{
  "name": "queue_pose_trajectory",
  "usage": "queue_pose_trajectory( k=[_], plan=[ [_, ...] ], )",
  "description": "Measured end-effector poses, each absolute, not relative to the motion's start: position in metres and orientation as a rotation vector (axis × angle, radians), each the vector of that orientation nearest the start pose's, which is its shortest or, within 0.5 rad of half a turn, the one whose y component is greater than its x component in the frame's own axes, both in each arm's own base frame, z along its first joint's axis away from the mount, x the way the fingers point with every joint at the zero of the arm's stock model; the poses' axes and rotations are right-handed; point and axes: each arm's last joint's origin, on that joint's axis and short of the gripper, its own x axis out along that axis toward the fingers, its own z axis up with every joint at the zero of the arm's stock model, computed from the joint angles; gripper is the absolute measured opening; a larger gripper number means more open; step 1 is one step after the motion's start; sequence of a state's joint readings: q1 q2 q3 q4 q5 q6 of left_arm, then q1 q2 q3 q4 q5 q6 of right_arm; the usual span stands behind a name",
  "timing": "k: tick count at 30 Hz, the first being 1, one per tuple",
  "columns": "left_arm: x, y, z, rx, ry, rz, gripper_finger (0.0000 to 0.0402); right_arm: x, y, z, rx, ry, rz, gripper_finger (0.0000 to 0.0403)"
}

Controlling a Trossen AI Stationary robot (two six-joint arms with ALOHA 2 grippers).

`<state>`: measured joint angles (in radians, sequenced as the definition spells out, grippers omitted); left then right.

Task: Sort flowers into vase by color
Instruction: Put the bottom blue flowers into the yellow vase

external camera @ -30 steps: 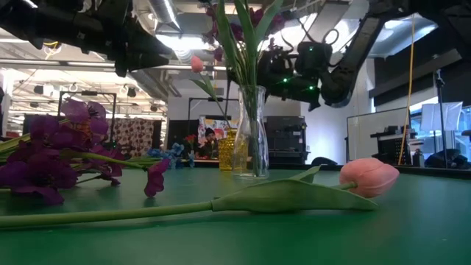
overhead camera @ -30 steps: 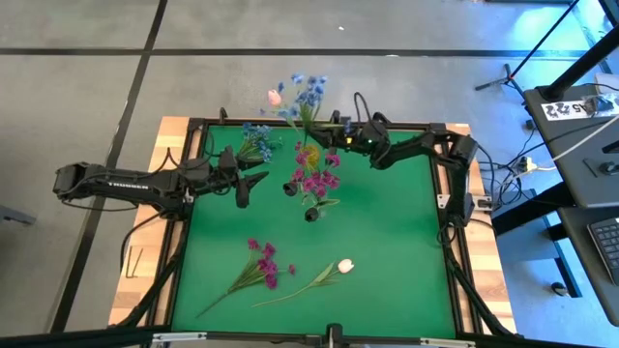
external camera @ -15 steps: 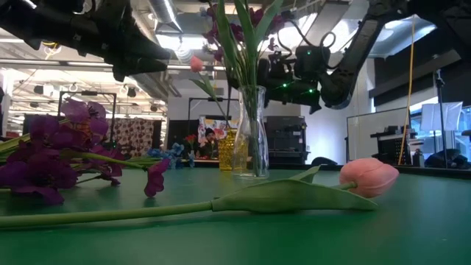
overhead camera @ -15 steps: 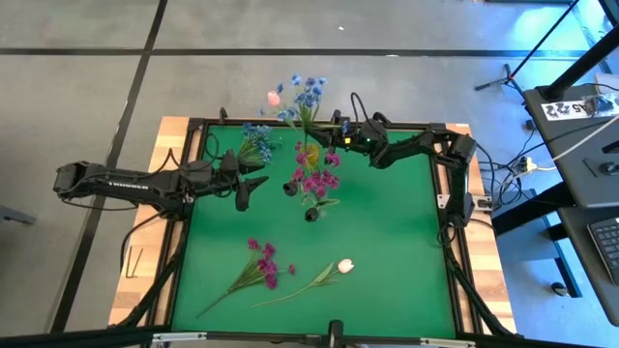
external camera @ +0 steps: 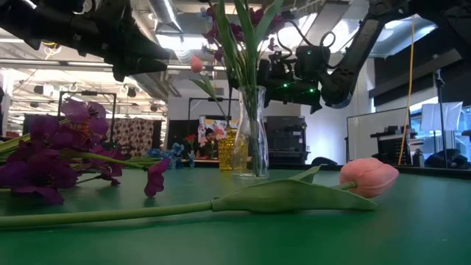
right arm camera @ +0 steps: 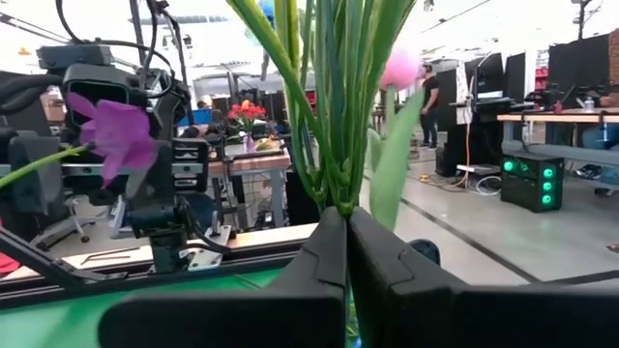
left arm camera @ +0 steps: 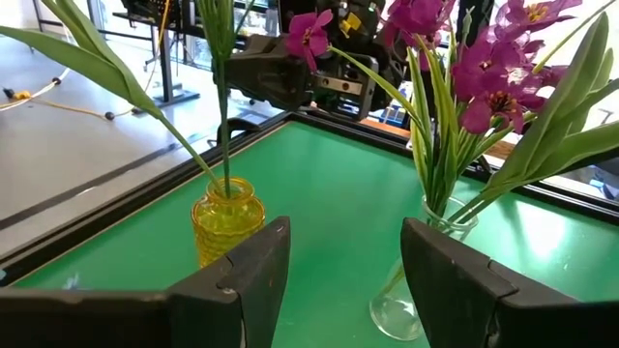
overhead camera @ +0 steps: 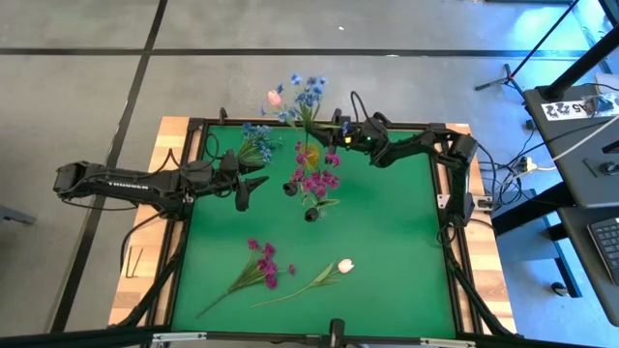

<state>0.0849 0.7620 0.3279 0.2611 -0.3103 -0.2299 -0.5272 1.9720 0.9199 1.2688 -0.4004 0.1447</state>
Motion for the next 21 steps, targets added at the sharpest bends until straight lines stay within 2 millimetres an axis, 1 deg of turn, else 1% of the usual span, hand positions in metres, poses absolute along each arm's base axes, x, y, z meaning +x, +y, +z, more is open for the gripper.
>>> queue_pose_trajectory(
  k=[7,10,21],
  plan=[
    [0.169,0.023,0.221,-0.210,0.127,0.412,0.0192,0.336,-0.195,0.185,0.060,-0.200,-0.110,0.0000],
    [0.169,0.023,0.221,-0.210,0.127,0.412,0.0192,0.335,-0.195,0.185,0.066,-0.198,-0.098,0.0000],
    [0.169,0.023,0.219,-0.209,0.143,0.414,0.0192,0.336,-0.197,0.174,0.070,-0.087,-0.092,0.0000]
  ],
)
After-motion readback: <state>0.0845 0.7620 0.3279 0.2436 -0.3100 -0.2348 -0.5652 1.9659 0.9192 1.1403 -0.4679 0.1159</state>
